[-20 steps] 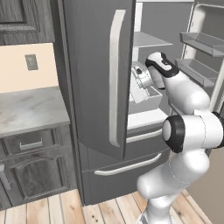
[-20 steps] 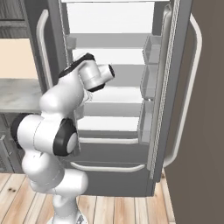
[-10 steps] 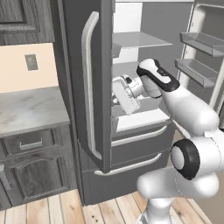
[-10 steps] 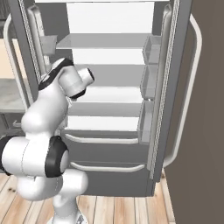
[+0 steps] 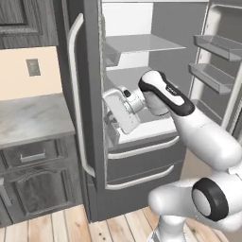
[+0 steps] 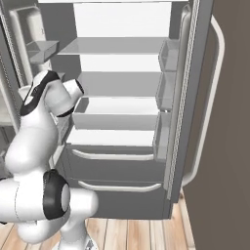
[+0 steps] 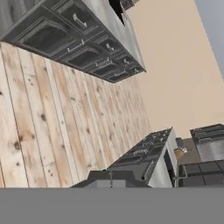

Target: Place one of the steaks on the plate and the other in the bowl. Then place the bowl in the fridge.

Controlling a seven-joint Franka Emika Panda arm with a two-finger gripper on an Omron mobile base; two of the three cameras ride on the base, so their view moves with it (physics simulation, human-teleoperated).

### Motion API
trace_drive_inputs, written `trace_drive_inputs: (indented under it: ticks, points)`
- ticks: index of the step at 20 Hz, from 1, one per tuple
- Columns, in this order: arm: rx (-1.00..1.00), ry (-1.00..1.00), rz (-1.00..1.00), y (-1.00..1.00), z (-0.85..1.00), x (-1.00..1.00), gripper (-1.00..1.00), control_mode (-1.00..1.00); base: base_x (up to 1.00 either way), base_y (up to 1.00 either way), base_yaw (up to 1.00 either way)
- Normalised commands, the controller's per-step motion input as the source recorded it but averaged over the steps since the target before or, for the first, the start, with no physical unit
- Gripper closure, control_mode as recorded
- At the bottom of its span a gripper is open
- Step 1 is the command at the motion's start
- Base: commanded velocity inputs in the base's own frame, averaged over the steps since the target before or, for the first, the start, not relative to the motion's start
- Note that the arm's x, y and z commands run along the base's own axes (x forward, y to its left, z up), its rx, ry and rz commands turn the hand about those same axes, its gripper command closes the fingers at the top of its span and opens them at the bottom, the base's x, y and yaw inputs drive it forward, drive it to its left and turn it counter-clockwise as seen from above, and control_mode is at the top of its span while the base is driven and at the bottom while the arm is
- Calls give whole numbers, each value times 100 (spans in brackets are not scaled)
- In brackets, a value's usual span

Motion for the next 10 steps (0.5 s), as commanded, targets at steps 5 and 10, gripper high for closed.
trace_drive_inputs:
  ticks: [5,10]
  points:
    - [0,-6,1,54,20,-38,100,-100,0,0,0]
    - [0,-21,-10,-55,34,-93,100,-100,0,0,0]
